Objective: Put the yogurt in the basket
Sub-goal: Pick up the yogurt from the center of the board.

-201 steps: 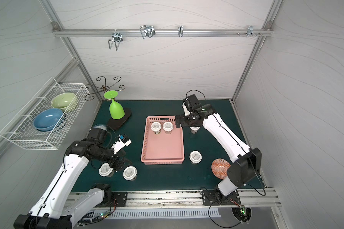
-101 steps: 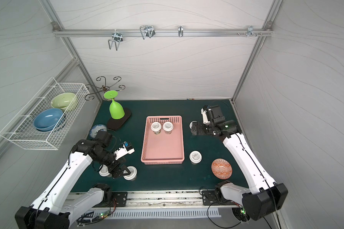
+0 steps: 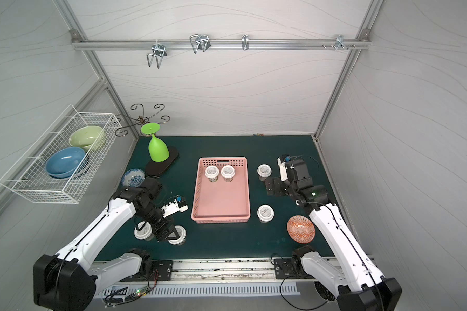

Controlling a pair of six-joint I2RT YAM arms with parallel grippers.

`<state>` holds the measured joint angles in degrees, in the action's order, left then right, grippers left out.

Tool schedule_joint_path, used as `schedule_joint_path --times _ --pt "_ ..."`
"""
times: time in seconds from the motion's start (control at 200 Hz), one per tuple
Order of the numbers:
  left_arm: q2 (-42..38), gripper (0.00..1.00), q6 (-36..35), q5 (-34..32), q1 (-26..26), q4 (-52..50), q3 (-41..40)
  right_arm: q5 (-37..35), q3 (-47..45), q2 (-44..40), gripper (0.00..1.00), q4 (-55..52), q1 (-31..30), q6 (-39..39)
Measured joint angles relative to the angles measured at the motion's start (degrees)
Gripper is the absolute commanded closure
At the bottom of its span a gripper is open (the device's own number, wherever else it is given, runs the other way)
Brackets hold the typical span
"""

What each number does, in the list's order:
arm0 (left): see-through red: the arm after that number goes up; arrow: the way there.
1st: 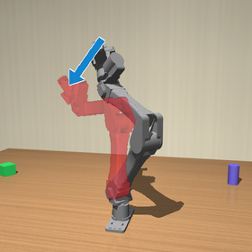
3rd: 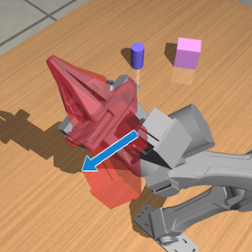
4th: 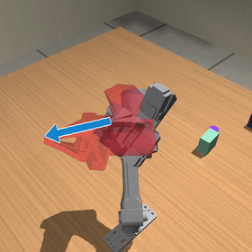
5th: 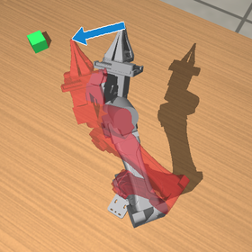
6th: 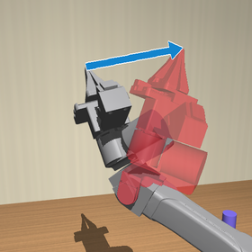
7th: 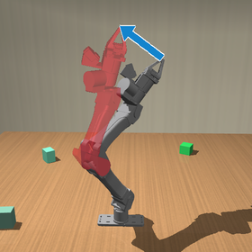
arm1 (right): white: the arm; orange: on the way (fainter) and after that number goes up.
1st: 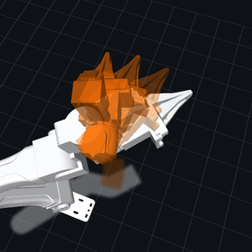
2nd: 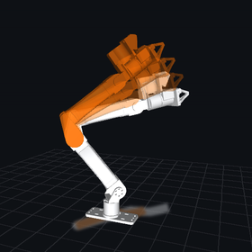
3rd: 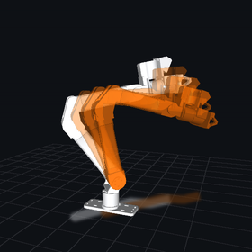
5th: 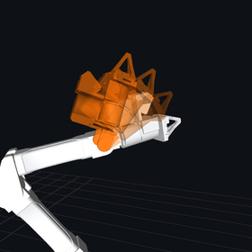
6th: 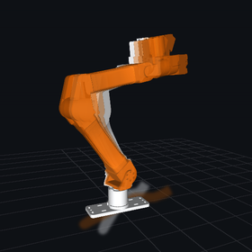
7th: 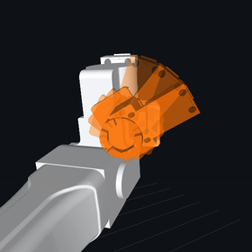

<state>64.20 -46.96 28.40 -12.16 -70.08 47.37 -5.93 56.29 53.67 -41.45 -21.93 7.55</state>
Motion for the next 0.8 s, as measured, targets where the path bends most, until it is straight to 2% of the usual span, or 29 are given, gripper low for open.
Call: schedule_joint_path --times 0.32,0.795 --pt "5.31 0.01 -2.99 -0.83 -0.42 2.45 -0.9 -5.31 -6.03 -6.82 0.01 5.22 -4.61 -3.89" --pt "10.45 0.01 -6.08 -1.79 -1.7 3.1 -2.05 -10.05 -10.45 -11.08 0.01 8.66 -6.47 -5.66"
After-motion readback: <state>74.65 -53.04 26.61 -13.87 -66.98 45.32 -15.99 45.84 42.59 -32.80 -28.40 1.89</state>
